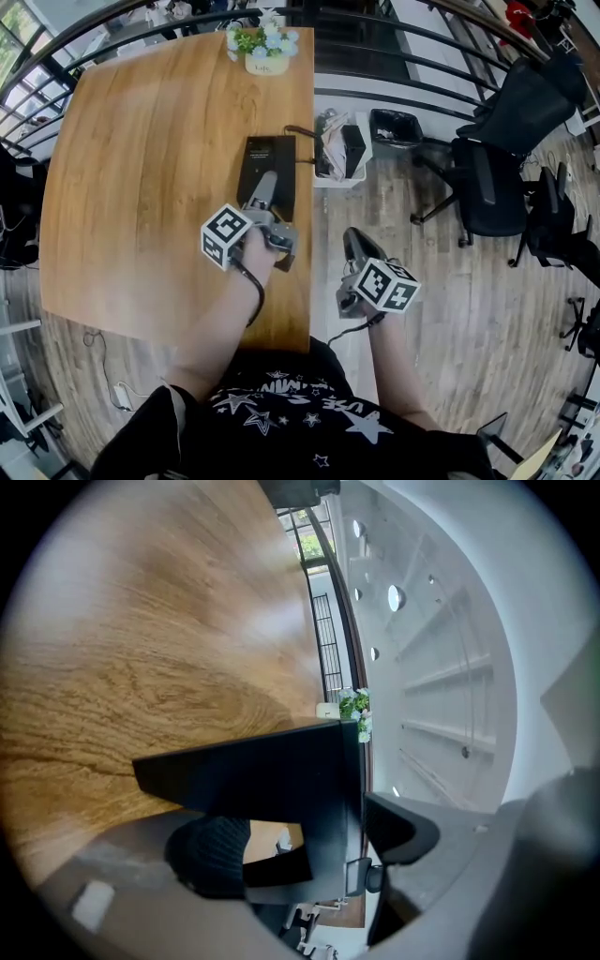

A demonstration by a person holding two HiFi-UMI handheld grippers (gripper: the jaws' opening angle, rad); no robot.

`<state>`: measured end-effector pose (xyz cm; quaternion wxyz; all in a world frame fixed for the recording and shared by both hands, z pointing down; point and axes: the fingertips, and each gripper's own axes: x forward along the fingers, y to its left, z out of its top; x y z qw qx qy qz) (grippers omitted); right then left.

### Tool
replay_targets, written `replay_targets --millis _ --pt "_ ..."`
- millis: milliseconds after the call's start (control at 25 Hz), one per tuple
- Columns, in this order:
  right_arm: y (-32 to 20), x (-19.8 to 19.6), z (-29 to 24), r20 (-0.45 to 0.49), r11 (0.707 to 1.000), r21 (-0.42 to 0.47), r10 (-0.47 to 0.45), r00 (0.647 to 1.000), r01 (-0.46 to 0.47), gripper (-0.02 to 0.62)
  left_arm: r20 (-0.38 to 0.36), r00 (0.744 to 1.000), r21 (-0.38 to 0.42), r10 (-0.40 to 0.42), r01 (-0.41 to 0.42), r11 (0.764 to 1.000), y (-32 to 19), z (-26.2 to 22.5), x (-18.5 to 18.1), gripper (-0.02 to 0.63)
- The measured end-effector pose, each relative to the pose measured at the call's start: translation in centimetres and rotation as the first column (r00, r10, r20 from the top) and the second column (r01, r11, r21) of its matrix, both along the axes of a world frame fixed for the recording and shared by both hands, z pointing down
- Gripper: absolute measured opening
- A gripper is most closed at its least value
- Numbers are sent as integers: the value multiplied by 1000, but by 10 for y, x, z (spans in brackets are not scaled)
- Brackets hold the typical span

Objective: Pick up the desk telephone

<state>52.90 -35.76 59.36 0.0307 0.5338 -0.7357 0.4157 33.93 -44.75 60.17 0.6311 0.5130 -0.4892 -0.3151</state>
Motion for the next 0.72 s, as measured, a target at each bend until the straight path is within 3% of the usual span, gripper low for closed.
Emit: replay_targets --millis 240,400,720 --pt "1 3 4 -8 1000 -9 3 1000 -3 6 -17 1000 -60 -13 12 998 -5 15 0 390" --pt "3 2 5 -10 1000 -12 1 1000 -1 5 -42 999 -80 -25 21 997 -6 14 0 304" --pt "1 2 0 -14 1000 -2 7 1000 -8 5 -74 997 -75 12 -18 997 -5 10 2 253"
